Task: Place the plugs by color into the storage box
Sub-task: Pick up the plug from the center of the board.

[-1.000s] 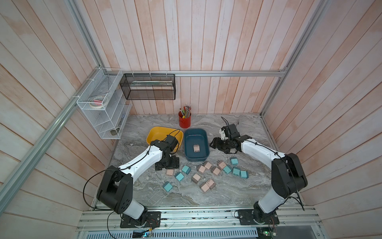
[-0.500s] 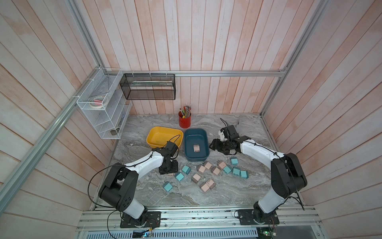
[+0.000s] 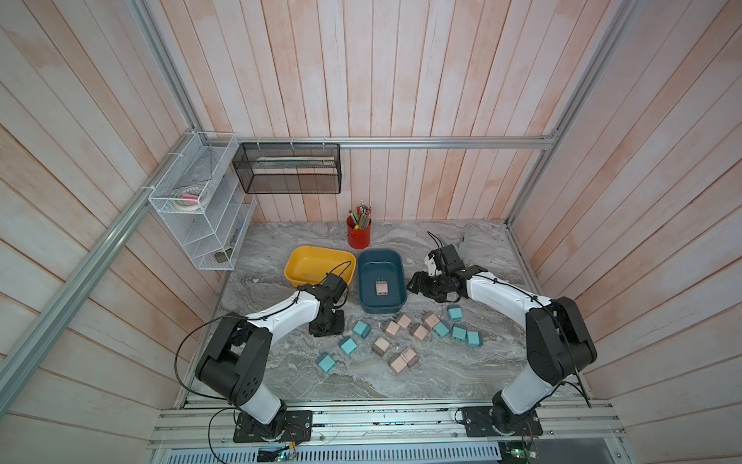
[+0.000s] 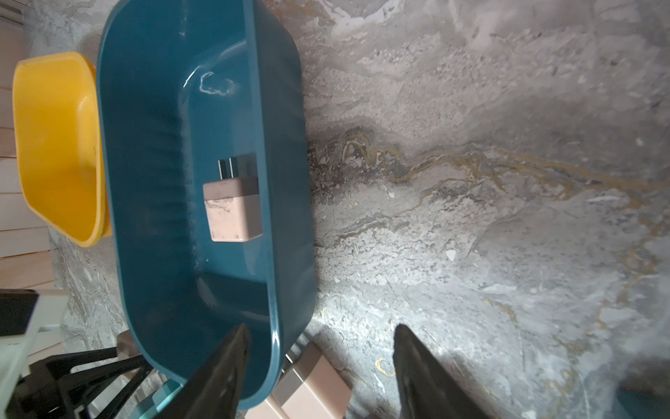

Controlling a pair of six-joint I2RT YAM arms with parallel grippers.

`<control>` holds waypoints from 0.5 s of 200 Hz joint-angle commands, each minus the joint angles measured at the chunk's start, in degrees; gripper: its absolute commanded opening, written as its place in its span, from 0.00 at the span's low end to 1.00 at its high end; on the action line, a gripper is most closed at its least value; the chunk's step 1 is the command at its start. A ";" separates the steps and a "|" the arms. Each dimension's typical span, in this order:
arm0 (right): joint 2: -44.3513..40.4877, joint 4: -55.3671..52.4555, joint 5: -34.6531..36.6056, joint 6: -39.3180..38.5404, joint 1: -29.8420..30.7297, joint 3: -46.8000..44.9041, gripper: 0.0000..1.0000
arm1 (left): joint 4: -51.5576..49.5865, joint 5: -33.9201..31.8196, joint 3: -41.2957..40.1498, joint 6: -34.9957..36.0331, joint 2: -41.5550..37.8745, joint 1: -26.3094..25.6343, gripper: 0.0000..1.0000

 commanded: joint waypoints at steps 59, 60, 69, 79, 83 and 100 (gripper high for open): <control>-1.11 -0.73 1.85 -0.29 0.03 0.94 0.67 | -9.73 -1.79 27.32 3.75 6.49 0.05 0.44; -1.11 -0.73 1.80 -0.29 0.03 0.93 0.67 | -9.76 -1.72 27.74 3.78 6.76 0.03 0.44; -1.02 -0.82 1.79 -0.30 -0.03 0.91 0.67 | -9.91 -1.11 31.56 4.06 9.29 -0.01 0.44; -0.90 -0.86 1.76 -0.29 0.03 0.83 0.67 | -9.87 -0.26 35.79 4.29 12.12 0.01 0.44; -0.86 -0.76 1.70 -0.29 0.03 0.83 0.67 | -9.87 0.13 37.43 4.31 13.51 -0.07 0.44; -0.67 -0.91 1.63 -0.38 0.03 1.02 0.67 | -10.36 0.90 45.19 4.42 19.08 -0.30 0.44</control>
